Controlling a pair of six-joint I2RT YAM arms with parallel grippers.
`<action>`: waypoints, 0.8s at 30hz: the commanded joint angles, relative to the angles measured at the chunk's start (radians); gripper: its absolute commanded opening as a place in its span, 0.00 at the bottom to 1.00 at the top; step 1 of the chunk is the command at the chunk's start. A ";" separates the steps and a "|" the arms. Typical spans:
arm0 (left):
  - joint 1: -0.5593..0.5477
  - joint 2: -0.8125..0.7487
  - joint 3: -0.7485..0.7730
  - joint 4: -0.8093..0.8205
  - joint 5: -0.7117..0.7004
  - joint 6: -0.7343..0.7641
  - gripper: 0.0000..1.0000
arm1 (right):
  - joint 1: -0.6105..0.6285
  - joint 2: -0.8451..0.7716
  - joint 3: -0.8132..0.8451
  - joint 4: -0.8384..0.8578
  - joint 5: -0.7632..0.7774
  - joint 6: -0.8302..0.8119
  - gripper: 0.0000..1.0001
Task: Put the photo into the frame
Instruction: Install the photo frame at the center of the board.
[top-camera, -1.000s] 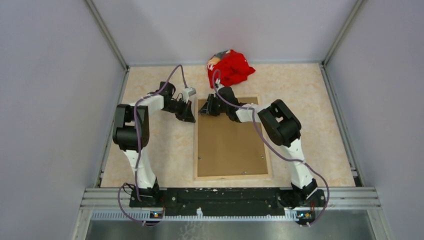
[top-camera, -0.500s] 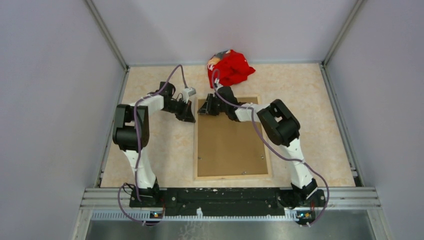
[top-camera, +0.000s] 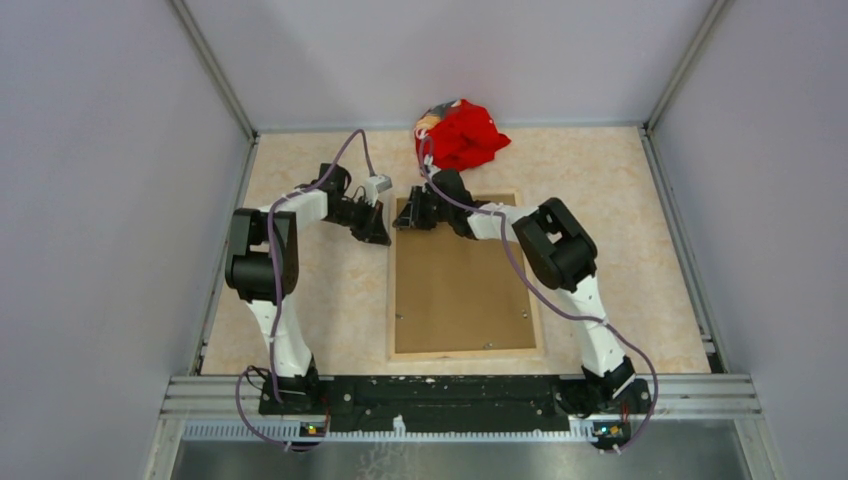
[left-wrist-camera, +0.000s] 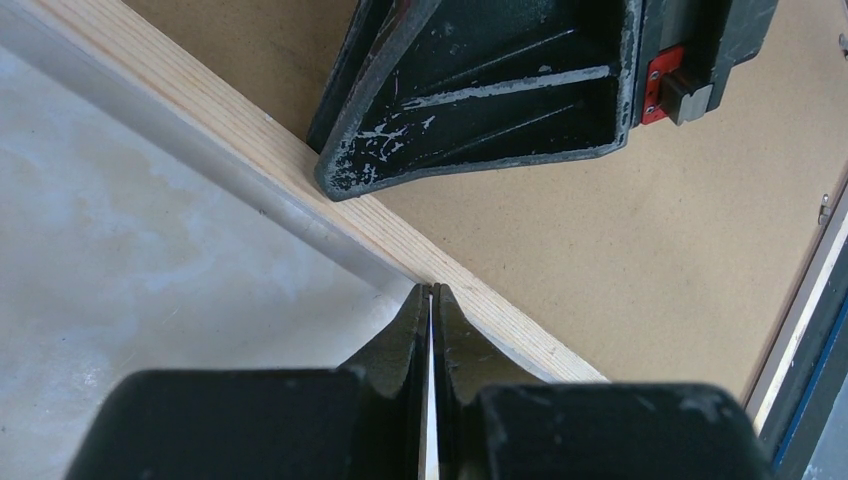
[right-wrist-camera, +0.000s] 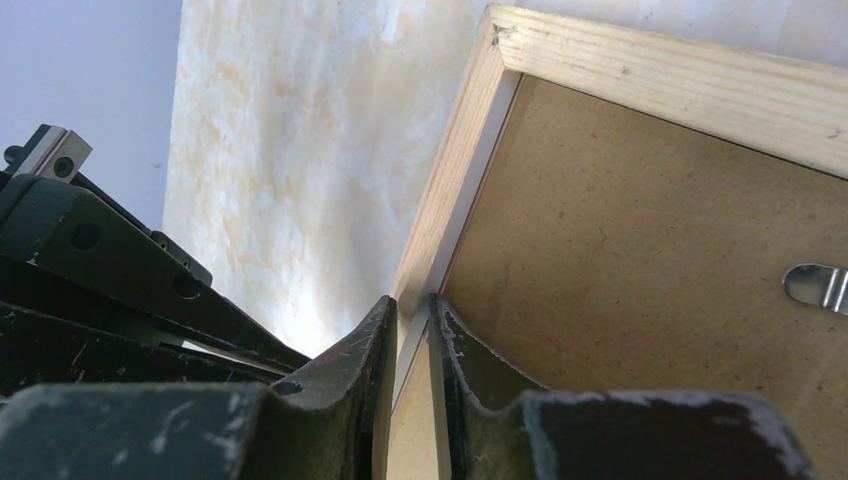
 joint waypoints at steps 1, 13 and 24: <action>-0.015 -0.015 -0.023 -0.016 -0.019 0.032 0.06 | -0.013 0.003 0.057 -0.043 -0.014 -0.036 0.19; 0.023 -0.050 0.016 -0.072 -0.007 0.056 0.16 | -0.123 -0.186 0.010 -0.138 0.098 -0.078 0.40; 0.010 -0.037 -0.020 -0.054 0.038 0.046 0.33 | -0.194 -0.224 -0.110 -0.161 0.166 -0.106 0.40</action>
